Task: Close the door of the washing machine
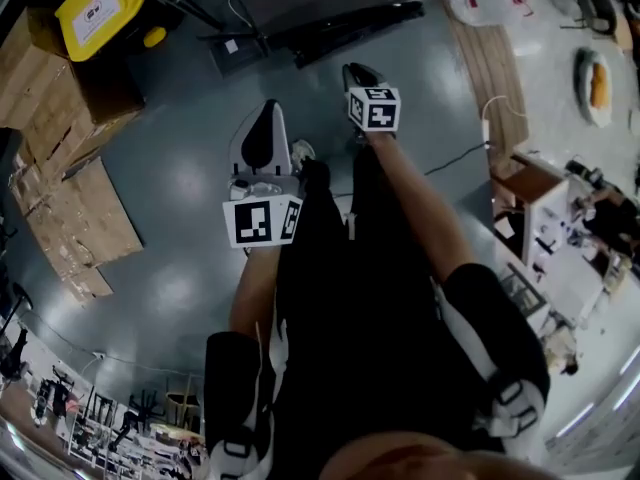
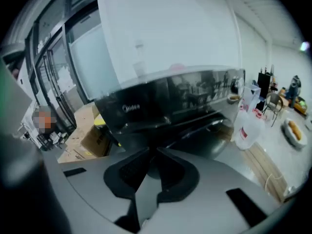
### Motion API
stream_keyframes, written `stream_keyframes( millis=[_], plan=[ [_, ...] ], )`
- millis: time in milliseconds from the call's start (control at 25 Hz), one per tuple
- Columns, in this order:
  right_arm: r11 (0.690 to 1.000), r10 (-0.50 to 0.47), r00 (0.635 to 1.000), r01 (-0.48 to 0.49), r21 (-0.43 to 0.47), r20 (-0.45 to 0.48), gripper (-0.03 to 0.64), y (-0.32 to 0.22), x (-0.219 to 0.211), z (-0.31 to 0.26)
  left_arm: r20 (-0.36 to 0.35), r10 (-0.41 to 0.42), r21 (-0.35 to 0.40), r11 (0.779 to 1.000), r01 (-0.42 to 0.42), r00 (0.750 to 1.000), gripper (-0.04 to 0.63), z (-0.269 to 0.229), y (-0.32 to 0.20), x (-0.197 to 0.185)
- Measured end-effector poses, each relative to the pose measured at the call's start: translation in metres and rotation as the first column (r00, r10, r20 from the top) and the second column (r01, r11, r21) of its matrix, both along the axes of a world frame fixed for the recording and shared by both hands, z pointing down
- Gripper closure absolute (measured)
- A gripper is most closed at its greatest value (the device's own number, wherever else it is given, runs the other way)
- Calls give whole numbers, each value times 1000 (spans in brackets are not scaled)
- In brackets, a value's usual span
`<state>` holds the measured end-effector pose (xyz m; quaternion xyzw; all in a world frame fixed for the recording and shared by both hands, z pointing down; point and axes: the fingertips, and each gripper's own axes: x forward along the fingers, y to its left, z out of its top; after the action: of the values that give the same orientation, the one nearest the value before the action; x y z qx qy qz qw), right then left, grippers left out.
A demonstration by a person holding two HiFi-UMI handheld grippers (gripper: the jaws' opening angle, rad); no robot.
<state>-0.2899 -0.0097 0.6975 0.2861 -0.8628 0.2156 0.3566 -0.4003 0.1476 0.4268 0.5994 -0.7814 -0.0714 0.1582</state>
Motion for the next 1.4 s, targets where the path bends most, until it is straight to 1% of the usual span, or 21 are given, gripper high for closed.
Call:
stream_keyframes(
  millis=[200,320,400,480,600,680,800,880,1040,1160,1400],
  plan=[
    [994,-69,988,56,97,136,580,-15,15,-103,63,-43,48,998,40,997,591,-47,-12,25],
    [991,-82,969,55,121,233,580,-19,33,-163,99,-72,63,996,66,992,591,-77,-18,43],
    [989,-92,951,53,136,295,583,-24,42,-200,111,-98,86,992,88,989,591,-98,-23,51],
    [986,-116,935,67,154,335,583,-26,48,-232,119,-120,102,989,108,986,591,-114,-27,58],
    [972,-176,917,105,208,358,583,-23,59,-266,127,-169,120,981,154,978,591,-132,-28,71],
    [960,-211,906,122,250,368,586,-21,68,-285,133,-200,136,974,182,971,591,-140,-30,80],
    [950,-241,891,135,282,384,588,-19,83,-308,159,-183,114,980,166,970,591,-136,-37,97],
    [947,-258,880,149,285,399,591,-14,90,-319,168,-164,91,984,151,972,591,-132,-41,105],
    [939,-298,858,185,289,418,595,-6,97,-333,139,-192,121,977,176,972,591,-138,-48,109],
    [927,-334,848,215,308,412,597,-2,99,-339,154,-173,105,982,158,973,591,-134,-54,113],
    [924,-342,842,222,311,418,609,-7,97,-343,152,-171,104,982,156,974,591,-133,-63,112]
  ],
)
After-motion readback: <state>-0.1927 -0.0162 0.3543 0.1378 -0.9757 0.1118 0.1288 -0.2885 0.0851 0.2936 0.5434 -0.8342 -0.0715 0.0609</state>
